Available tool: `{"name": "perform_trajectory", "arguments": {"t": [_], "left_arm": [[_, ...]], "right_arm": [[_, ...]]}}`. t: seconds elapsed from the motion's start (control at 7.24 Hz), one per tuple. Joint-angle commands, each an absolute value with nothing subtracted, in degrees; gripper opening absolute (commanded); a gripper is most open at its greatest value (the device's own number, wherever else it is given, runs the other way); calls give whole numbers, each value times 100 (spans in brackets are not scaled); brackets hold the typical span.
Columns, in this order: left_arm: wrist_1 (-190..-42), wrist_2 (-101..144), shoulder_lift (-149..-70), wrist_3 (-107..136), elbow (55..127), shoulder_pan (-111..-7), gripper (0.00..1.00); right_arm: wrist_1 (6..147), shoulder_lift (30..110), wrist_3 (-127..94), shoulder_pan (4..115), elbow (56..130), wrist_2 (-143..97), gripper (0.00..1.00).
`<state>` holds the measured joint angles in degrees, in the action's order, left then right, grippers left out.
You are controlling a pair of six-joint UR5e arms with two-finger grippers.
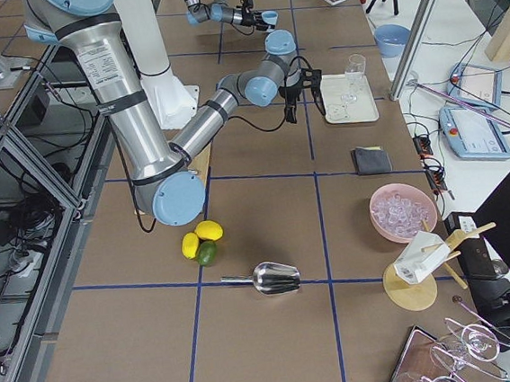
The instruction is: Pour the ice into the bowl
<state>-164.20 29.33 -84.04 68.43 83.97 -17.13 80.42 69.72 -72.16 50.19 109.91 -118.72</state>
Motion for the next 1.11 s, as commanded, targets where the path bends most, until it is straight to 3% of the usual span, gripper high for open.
{"name": "perform_trajectory", "arguments": {"t": [0.0,0.55,0.97], "left_arm": [[-17864,2927,-8771,4971,8446,-1740,0],[-17633,2935,-9955,3815,8587,-1731,0],[-15863,2909,-10516,3278,9192,-1644,0]], "right_arm": [[8042,6987,-7216,5036,10986,-11865,100],[8033,7127,-7198,5150,10986,-11848,100],[8025,7364,-7067,5185,11004,-11865,100]]}}
